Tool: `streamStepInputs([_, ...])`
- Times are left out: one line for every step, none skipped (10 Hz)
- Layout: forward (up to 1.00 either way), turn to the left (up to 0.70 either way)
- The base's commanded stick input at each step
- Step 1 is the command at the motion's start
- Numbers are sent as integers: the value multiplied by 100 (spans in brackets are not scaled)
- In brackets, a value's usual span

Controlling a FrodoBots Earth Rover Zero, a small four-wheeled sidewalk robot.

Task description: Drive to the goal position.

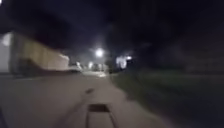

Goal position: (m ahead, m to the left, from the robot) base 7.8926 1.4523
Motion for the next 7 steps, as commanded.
streamStepInputs([70,-30])
streamStepInputs([70,-35])
streamStepInputs([70,-35])
streamStepInputs([70,0])
streamStepInputs([70,0])
streamStepInputs([70,0])
streamStepInputs([70,0])
